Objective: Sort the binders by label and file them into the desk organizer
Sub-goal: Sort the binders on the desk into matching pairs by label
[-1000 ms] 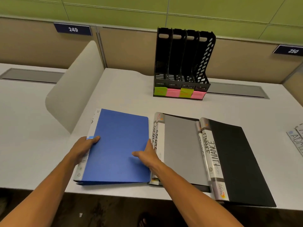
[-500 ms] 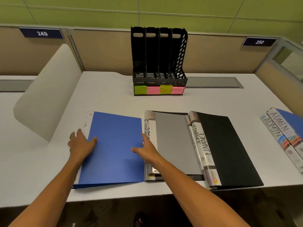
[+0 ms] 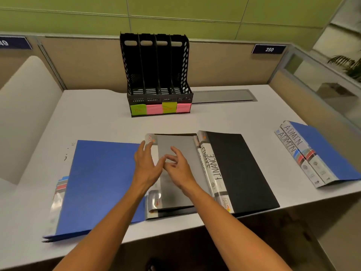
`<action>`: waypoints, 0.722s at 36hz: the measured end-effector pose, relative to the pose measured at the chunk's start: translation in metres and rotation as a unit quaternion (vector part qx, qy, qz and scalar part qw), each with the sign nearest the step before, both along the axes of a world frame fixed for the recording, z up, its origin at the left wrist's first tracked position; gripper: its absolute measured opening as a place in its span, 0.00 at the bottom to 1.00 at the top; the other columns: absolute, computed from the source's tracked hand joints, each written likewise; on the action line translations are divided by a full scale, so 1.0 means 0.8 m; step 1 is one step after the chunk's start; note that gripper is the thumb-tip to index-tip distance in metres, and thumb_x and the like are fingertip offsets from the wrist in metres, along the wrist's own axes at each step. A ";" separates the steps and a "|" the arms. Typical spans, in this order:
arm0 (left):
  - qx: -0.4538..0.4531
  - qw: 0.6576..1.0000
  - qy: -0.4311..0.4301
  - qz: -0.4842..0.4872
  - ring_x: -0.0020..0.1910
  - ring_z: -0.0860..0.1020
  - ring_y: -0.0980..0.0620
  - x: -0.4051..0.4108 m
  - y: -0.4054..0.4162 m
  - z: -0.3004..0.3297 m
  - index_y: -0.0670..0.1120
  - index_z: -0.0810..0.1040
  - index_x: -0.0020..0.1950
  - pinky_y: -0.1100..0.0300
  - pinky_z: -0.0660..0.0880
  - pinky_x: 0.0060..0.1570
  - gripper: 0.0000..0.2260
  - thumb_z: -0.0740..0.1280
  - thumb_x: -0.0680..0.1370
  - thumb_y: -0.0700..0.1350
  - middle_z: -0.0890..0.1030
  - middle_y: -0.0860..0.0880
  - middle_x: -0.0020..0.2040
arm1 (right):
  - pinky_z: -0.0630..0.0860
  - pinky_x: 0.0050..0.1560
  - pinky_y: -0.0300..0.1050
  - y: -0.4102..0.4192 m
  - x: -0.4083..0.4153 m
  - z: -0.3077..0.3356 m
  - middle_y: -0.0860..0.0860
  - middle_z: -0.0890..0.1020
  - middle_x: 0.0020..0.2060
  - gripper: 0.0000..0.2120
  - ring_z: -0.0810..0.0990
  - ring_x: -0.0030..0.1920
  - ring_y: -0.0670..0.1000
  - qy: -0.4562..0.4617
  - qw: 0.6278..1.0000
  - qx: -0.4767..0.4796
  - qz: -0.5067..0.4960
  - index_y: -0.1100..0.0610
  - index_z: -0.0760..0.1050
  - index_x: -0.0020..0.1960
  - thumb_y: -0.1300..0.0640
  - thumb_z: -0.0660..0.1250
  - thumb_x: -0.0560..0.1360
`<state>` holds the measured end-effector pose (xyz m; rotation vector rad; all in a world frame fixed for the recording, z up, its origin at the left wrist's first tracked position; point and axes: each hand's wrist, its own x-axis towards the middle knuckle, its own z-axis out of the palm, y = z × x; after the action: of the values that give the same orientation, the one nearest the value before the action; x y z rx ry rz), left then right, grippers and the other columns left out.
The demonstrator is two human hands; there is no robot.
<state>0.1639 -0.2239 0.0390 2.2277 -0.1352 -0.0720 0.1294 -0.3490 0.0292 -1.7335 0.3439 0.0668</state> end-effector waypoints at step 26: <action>-0.042 0.983 0.099 -0.146 0.76 0.65 0.45 -0.118 -0.411 -0.012 0.47 0.61 0.79 0.52 0.66 0.71 0.34 0.66 0.79 0.61 0.63 0.44 0.79 | 0.71 0.67 0.48 -0.442 -0.180 -0.004 0.47 0.70 0.73 0.33 0.69 0.72 0.49 -0.012 0.966 -0.053 -0.253 0.44 0.57 0.79 0.56 0.69 0.79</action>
<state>0.0698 -0.5531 0.0292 2.0881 -0.3469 -0.4390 -0.0149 -0.7024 0.0260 -1.7018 0.7736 -0.3501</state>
